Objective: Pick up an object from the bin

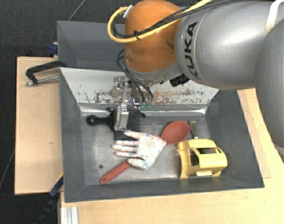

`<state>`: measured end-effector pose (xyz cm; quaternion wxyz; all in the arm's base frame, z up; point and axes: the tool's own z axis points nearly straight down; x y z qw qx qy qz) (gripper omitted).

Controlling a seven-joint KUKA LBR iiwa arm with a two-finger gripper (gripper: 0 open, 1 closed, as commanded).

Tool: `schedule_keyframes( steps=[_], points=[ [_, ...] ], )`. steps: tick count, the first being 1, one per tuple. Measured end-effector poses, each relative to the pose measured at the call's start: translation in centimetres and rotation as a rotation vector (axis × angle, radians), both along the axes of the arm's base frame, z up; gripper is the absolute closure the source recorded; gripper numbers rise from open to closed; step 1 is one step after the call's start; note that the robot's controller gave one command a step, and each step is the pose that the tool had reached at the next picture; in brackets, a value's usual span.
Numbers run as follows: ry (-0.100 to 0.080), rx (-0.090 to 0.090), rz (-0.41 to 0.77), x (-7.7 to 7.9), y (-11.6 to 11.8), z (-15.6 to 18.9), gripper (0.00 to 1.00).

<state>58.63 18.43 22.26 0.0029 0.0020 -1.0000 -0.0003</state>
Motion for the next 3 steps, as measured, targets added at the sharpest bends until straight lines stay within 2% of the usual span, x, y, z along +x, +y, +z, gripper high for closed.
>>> schedule_keyframes(
  steps=[1, 2, 3],
  points=[
    [-0.009, 0.002, -0.003, 0.2, -0.1, 0.5, 0.0],
    [-0.008, 0.002, -0.083, 0.7, -1.3, -7.1, 0.0],
    [0.0, 0.0, -0.17, 0.6, -1.9, -11.7, 0.0]
  ],
)
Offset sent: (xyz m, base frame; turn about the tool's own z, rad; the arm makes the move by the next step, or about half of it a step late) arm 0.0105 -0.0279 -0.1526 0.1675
